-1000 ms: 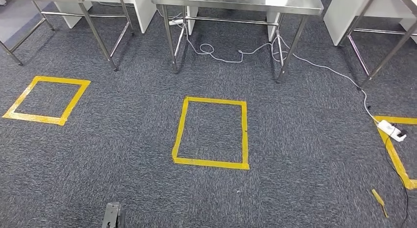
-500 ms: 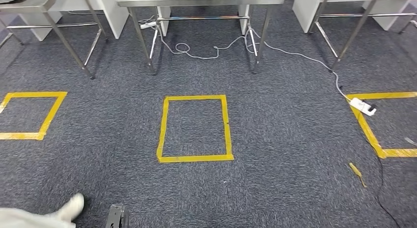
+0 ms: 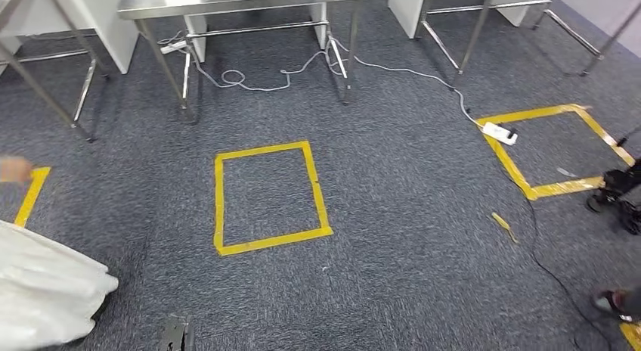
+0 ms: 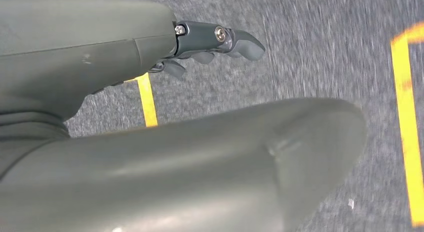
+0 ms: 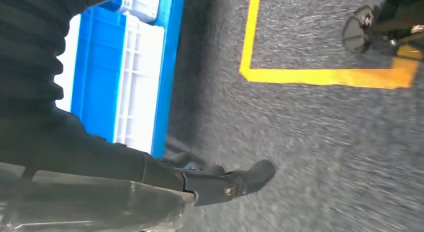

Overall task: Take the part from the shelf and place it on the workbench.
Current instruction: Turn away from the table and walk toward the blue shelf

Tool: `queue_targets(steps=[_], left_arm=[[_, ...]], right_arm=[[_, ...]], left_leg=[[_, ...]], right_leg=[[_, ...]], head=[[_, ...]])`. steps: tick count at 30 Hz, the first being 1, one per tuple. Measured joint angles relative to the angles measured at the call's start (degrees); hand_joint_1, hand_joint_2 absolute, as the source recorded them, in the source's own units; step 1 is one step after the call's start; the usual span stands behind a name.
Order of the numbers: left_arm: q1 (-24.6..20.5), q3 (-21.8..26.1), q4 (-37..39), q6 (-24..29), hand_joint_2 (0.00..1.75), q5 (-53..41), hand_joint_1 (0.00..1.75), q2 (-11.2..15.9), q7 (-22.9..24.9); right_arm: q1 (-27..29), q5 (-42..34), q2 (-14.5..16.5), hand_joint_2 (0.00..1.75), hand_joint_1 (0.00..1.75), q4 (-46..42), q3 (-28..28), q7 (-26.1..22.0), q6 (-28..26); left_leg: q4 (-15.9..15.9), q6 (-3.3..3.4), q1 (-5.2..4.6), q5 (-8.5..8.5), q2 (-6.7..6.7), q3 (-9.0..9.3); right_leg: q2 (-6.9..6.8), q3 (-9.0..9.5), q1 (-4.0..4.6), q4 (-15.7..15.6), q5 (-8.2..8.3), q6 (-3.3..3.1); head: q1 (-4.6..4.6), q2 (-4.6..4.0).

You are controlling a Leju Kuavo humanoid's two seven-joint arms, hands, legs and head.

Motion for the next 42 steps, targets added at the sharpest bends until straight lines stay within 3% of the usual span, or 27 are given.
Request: queue_targets(steps=[2, 3, 5, 7, 8, 10, 12, 13, 14, 16, 18, 19, 20, 22, 23, 25, 26, 27, 29, 30, 31, 33, 34, 36, 38, 40, 42], left_arm=[[-0.03, -0.04, -0.02, 0.01, 0.0, 0.0, 0.0, -0.06, 0.04], [-0.05, -0.05, -0.03, 0.02, 0.0, 0.0, 0.0, -0.04, 0.06], [-0.15, -0.07, -0.07, 0.05, 0.0, -0.01, 0.0, -0.02, 0.09], [-0.28, -0.1, -0.06, 0.04, 0.0, -0.03, 0.0, -0.17, 0.1], [-0.3, -0.11, -0.05, 0.01, 0.0, -0.04, 0.0, -0.23, 0.09], [-0.21, -0.12, -0.04, -0.07, 0.0, -0.08, 0.0, -0.27, 0.05], [0.04, -0.12, -0.03, -0.11, 0.0, -0.1, 0.0, -0.28, 0.05], [0.13, -0.12, -0.02, -0.11, 0.0, -0.13, 0.0, -0.28, 0.05], [0.19, -0.12, -0.02, -0.11, 0.0, -0.16, 0.0, -0.29, 0.05], [0.2, -0.12, -0.02, -0.13, 0.0, -0.26, 0.0, -0.28, 0.06], [0.13, -0.13, -0.02, -0.13, 0.0, -0.32, 0.0, -0.07, 0.08], [0.1, -0.13, -0.02, -0.13, 0.0, -0.34, 0.0, 0.05, 0.09], [0.07, -0.14, -0.02, -0.12, 0.0, -0.36, 0.0, 0.15, 0.1], [-0.08, -0.15, -0.03, -0.11, 0.0, -0.39, 0.0, 0.16, 0.12], [-0.2, -0.16, -0.04, -0.12, 0.0, -0.4, 0.0, 0.08, 0.11], [-0.35, -0.17, -0.04, -0.19, 0.0, -0.4, 0.0, -0.08, 0.11], [-0.32, -0.17, -0.04, -0.25, 0.0, -0.4, 0.0, -0.15, 0.11], [-0.23, -0.16, -0.03, -0.32, 0.0, -0.4, 0.0, -0.16, 0.12], [-0.08, -0.16, -0.02, -0.43, 0.0, -0.4, 0.0, -0.16, 0.14], [-0.07, -0.16, -0.02, -0.48, 0.0, -0.4, 0.0, -0.19, 0.14], [-0.08, -0.16, -0.02, -0.51, 0.0, -0.41, 0.0, -0.22, 0.14], [-0.15, -0.16, -0.05, -0.57, 0.0, -0.43, 0.0, -0.13, 0.14], [-0.19, -0.17, -0.07, -0.58, 0.0, -0.46, 0.0, -0.01, 0.13], [-0.34, -0.18, -0.1, -0.56, 0.0, -0.54, 0.0, 0.19, 0.1], [-0.48, -0.19, -0.1, -0.54, 0.0, -0.62, 0.0, 0.07, 0.1], [-0.49, -0.2, -0.1, -0.52, 0.0, -0.67, 0.0, -0.03, 0.13], [-0.29, -0.21, -0.08, -0.49, 0.0, -0.68, 0.0, -0.02, 0.16]], right_arm=[[-0.1, 0.0, 0.01, 1.75, 0.0, 0.0, -0.01, 0.02, 0.0], [-0.24, -0.01, 0.05, 1.75, 0.0, -0.01, -0.01, 0.02, 0.0], [-0.4, -0.02, 0.13, 1.75, 0.0, -0.02, -0.02, 0.02, 0.0], [-0.21, -0.03, -0.04, 1.75, 0.0, -0.02, -0.03, 0.02, 0.0], [-0.14, -0.04, -0.12, 1.75, 0.0, -0.02, -0.03, 0.02, 0.0], [-0.12, -0.07, -0.14, 1.75, 0.0, -0.02, -0.04, 0.02, 0.01], [-0.12, -0.13, -0.05, 1.75, 0.0, -0.02, -0.04, 0.0, 0.04], [-0.08, -0.16, -0.01, 1.75, 0.0, -0.02, -0.04, -0.01, 0.05], [-0.01, -0.2, 0.01, 1.75, 0.0, -0.02, -0.05, -0.02, 0.08], [0.11, -0.16, 0.02, 1.75, 0.0, -0.02, -0.07, -0.03, 0.15], [0.12, -0.07, 0.2, 1.75, 0.0, -0.02, -0.08, -0.04, 0.2], [0.06, -0.04, 0.36, 1.75, 0.0, -0.02, -0.09, -0.04, 0.2], [0.02, -0.04, 0.51, 1.75, 0.0, -0.02, -0.09, -0.04, 0.2], [0.1, -0.03, 0.75, 1.75, 0.0, -0.01, -0.1, -0.05, 0.2], [0.21, -0.03, 0.73, 1.75, 0.0, -0.01, -0.11, -0.06, 0.2], [0.19, 0.01, 0.6, 1.75, 0.0, 0.0, -0.14, -0.07, 0.2], [0.11, 0.02, 0.5, 1.75, 0.0, 0.0, -0.15, -0.07, 0.2], [0.01, 0.04, 0.44, 1.75, 0.0, 0.0, -0.15, -0.07, 0.2], [-0.02, 0.05, 0.32, 1.75, 0.0, 0.0, -0.16, -0.07, 0.2], [0.08, 0.05, 0.26, 1.75, 0.0, 0.0, -0.17, -0.07, 0.2], [0.18, 0.06, 0.21, 1.75, 0.0, 0.0, -0.18, -0.07, 0.2], [0.2, 0.09, 0.3, 1.75, 0.0, 0.0, -0.2, -0.07, 0.22], [0.11, 0.1, 0.37, 1.75, 0.0, -0.02, -0.22, -0.08, 0.25], [-0.02, 0.13, 0.51, 1.75, 0.0, -0.04, -0.28, -0.09, 0.31], [0.01, 0.16, 0.35, 1.75, 0.0, -0.04, -0.4, -0.08, 0.33], [0.03, 0.23, 0.25, 1.75, 0.0, -0.04, -0.49, -0.05, 0.34], [-0.01, 0.3, 0.25, 1.75, 0.0, -0.04, -0.51, -0.03, 0.39]], left_leg=[[0.81, -0.88, 0.11, -0.2, 1.4, -0.5], [1.4, -1.45, 0.07, -0.46, 2.05, -0.77], [2.18, -2.45, 0.04, -0.8, 3.14, -1.02], [2.56, -3.31, 0.57, -1.04, 3.5, -0.96], [3.26, -3.69, 0.87, -1.84, 2.51, -1.16], [7.8, -4.1, 1.3, -5.61, -0.97, -2.83], [15.43, -3.84, 1.29, -10.1, -3.14, -5.86], [18.25, -3.59, 1.26, -11.19, -3.45, -6.97], [19.13, -3.21, 1.18, -11.09, -3.59, -7.21], [14.29, -2.05, 0.79, -7.83, -4.45, -4.48], [7.03, -0.64, 0.35, -4.82, -7.11, -0.66], [4.91, -0.11, 0.1, -4.14, -8.16, 0.38], [4.1, 0.24, -0.07, -4.09, -8.59, 0.7], [2.87, 0.87, -0.35, -3.25, -7.4, 1.03], [1.74, 1.01, -0.32, -2.55, -6.6, 1.45], [-0.46, 1.13, -0.18, -1.14, -4.93, 2.01], [-0.85, 0.96, -0.22, -0.82, -4.09, 1.97], [-0.94, 0.9, -0.23, -0.66, -3.13, 1.72], [-0.91, 0.59, -0.11, -0.47, -1.17, 1.32], [-0.83, 0.26, 0.06, -0.42, -0.22, 1.14], [-0.61, -0.17, 0.32, -0.46, 0.59, 0.99], [0.72, -1.53, 0.66, -1.08, 2.11, 0.42], [1.74, -2.22, 0.74, -1.65, 2.8, 0.08], [3.18, -3.2, 0.79, -2.55, 4.03, -0.26], [3.85, -3.63, 1.37, -3.08, 4.44, -0.19], [6.73, -3.82, 1.98, -5.71, 1.61, -1.18], [14.09, -3.59, 2.06, -10.46, -2.23, -4.24]], right_leg=[[-2.33, 5.19, -0.57, -8.28, 2.19, 1.35], [-3.28, 6.91, -0.59, -11.29, 2.92, 1.4], [-3.67, 7.32, -0.15, -12.65, 3.18, 0.47], [-2.31, 6.83, -0.04, -12.52, 3.4, -0.71], [-1.72, 6.7, -0.04, -12.52, 3.58, -1.26], [-0.42, 6.63, -0.01, -12.59, 4.16, -2.26], [1.0, 6.09, 0.73, -12.52, 4.63, -2.96], [1.81, 5.86, 1.12, -12.49, 4.81, -3.19], [2.65, 5.68, 1.49, -12.47, 4.97, -3.35], [4.37, 5.6, 1.98, -12.47, 5.28, -3.48], [5.82, 5.56, 2.05, -12.56, 5.69, -3.27], [6.44, 5.42, 1.86, -12.61, 5.94, -3.05], [7.03, 5.22, 1.64, -12.71, 6.21, -2.72], [8.07, 4.87, 1.52, -13.15, 6.86, -2.0], [7.33, 4.51, 1.69, -13.07, 6.87, -1.83], [4.12, 2.63, 2.07, -9.95, 5.01, -2.04], [2.35, 0.99, 1.91, -6.8, 3.28, -2.2], [1.48, -0.88, 1.65, -2.72, 1.39, -2.16], [0.79, -3.28, 0.83, 2.93, -0.57, -1.36], [0.42, -2.71, 0.28, 2.6, -0.31, -0.5], [-0.2, -0.77, -0.29, -0.34, 0.72, 0.49], [-3.12, 4.43, -1.19, -8.46, 2.8, 2.29], [-4.32, 5.87, -1.32, -10.79, 3.25, 2.39], [-4.77, 6.09, -1.06, -11.18, 3.18, 1.37], [-3.12, 5.6, -0.93, -10.84, 3.3, 0.28], [-1.69, 5.32, -0.71, -10.82, 3.72, -0.47], [-0.21, 4.84, -0.22, -10.83, 4.21, -1.25]], head=[[0.06, 0.0], [0.01, 0.0], [-0.16, 0.0], [-0.31, 0.0], [-0.38, 0.0], [-0.56, 0.0], [-0.63, 0.0], [-0.63, 0.0], [-0.61, 0.0], [-0.58, 0.0], [-0.47, 0.0], [-0.54, 0.0], [-0.63, 0.0], [-0.86, 0.0], [-0.85, 0.0], [-0.51, 0.0], [-0.36, 0.0], [-0.2, 0.0], [-0.11, 0.0], [-0.09, 0.0], [-0.07, 0.0], [0.04, 0.0], [0.0, 0.0], [-0.2, 0.0], [-0.58, 0.0], [-0.75, 0.0], [-0.95, 0.0]])
